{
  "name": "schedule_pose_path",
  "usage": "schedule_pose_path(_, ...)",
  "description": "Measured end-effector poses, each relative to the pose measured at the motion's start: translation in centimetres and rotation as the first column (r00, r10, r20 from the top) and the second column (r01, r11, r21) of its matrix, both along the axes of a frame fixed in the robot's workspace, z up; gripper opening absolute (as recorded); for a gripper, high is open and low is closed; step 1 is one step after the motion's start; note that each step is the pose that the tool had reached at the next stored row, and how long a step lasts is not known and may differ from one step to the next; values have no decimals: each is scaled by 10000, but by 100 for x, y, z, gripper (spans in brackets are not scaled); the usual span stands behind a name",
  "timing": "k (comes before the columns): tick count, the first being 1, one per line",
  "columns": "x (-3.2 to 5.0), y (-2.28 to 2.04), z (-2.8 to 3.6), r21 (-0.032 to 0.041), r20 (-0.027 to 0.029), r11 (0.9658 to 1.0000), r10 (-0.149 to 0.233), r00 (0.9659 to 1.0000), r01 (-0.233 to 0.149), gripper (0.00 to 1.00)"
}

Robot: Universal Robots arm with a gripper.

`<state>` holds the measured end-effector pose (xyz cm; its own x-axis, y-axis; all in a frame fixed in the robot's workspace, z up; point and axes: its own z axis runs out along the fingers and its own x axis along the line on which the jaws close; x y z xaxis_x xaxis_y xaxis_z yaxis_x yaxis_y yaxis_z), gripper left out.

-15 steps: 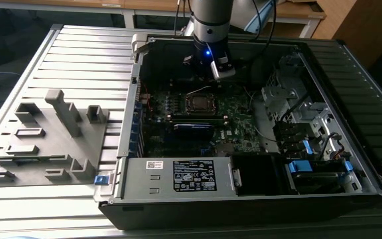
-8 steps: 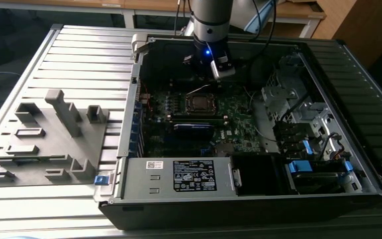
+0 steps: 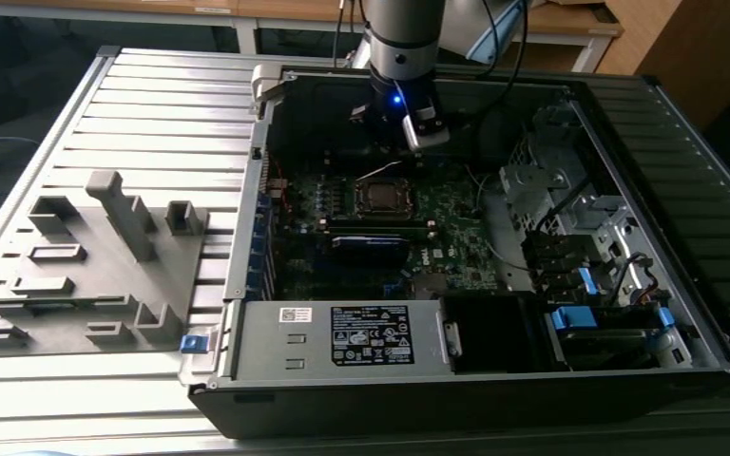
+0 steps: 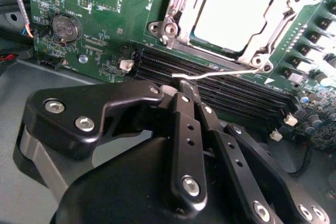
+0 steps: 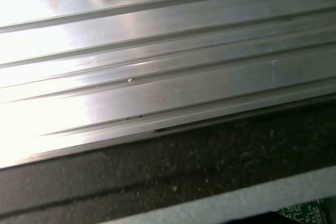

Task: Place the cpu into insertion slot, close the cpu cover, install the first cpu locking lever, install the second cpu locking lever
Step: 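Install the first cpu locking lever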

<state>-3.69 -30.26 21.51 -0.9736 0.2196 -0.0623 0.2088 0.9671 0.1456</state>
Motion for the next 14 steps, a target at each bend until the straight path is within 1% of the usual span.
schedule_pose_path(14,0,0,209,12,2,10000,0,10000,0,11)
